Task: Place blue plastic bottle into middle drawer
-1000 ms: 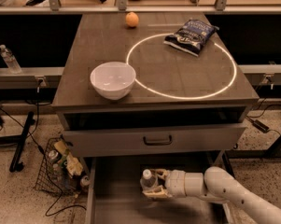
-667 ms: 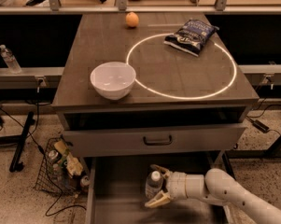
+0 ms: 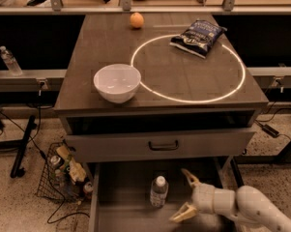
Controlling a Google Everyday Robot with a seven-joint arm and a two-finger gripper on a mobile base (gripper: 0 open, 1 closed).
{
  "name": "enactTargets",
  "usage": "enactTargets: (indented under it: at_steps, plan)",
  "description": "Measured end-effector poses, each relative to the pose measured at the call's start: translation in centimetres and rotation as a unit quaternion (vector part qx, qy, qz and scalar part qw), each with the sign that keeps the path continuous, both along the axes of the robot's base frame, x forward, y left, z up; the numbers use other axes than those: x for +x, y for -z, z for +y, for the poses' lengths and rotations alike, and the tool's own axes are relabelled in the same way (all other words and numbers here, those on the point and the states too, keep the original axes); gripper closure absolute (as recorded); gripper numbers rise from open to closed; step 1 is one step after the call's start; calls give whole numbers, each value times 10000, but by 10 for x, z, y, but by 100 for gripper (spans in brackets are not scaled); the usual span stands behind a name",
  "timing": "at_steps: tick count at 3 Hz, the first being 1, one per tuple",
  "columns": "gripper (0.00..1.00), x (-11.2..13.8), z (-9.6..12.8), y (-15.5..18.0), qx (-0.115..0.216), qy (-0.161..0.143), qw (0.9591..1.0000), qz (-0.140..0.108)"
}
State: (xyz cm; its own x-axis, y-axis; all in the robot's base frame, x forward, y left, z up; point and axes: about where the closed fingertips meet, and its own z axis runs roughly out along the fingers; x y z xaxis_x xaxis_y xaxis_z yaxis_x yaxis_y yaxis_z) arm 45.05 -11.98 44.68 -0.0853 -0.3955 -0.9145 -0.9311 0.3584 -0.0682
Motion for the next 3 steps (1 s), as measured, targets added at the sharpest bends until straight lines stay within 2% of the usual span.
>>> enactTargets:
  at_steps: [1, 2, 3]
  plan:
    - [0, -8, -60, -12, -87, 635, 9979, 47]
    - [0, -23, -114, -47, -119, 1241, 9922, -97]
    - [0, -30, -128, -50, -128, 1400, 9900, -111]
